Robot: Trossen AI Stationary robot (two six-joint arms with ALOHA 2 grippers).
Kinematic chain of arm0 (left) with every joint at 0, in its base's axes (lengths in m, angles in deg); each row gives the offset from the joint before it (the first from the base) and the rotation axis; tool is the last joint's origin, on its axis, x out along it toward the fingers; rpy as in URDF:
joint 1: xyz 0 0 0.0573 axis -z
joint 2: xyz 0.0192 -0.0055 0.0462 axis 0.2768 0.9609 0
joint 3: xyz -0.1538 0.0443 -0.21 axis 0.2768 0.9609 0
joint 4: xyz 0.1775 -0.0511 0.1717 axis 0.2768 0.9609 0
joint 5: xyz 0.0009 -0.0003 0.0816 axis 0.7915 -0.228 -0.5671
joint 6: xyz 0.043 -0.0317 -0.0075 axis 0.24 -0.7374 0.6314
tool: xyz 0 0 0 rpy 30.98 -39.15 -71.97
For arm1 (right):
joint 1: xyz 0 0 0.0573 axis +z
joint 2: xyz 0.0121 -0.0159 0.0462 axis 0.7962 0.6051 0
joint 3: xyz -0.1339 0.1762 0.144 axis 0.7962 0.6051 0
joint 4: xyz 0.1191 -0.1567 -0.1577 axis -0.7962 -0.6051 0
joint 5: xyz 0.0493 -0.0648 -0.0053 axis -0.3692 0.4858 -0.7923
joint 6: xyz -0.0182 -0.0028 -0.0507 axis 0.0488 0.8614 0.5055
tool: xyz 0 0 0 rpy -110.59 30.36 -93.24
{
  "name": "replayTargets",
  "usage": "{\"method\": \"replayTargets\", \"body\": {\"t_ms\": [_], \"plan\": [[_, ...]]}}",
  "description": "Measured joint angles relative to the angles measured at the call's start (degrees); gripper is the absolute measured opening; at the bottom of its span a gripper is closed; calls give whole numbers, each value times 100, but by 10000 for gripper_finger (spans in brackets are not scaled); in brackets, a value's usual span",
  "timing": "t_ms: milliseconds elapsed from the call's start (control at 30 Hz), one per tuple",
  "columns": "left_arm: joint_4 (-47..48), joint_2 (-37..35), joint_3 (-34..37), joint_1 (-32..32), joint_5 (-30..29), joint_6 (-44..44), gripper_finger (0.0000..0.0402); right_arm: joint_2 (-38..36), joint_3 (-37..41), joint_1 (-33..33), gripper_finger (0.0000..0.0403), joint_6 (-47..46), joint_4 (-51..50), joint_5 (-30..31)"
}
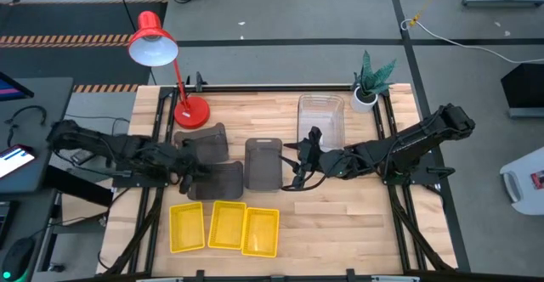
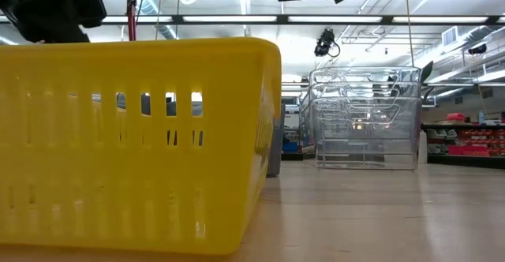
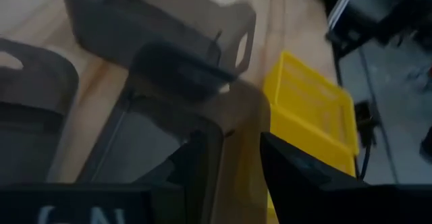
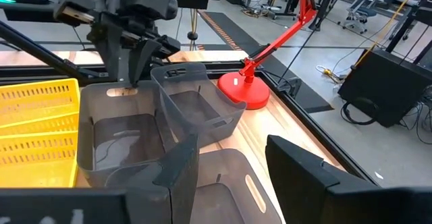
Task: Stack baskets by color
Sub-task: Stack the top black bin on the left black bin
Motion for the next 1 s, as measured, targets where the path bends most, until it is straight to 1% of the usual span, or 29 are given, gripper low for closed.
{"method": "replayTargets", "body": {"t_ms": [100,300,533,667,800,933,1000], "plan": [[370,370,-280,161,-11,-1,140,0,0,0,177,0,-2,0],[1572,1043,-1000,333,-96,-47,133,2,0,0,177,2,-2,-2],[3166,1437,-1568,354,-128,-306,133,10,-1,0,177,-8,-18,-4],[3654,1598,-1836,354,-230,-493,133,88,-2,0,177,3,-20,-7],[3995,1824,-2021,354,-564,-460,133,92,-2,0,177,11,-15,-17],[4024,2073,-2037,347,-1383,-426,133,92,-2,0,177,58,20,-14],[3937,2236,-2037,291,-1638,-334,133,92,-2,0,177,54,6,-13]]}}
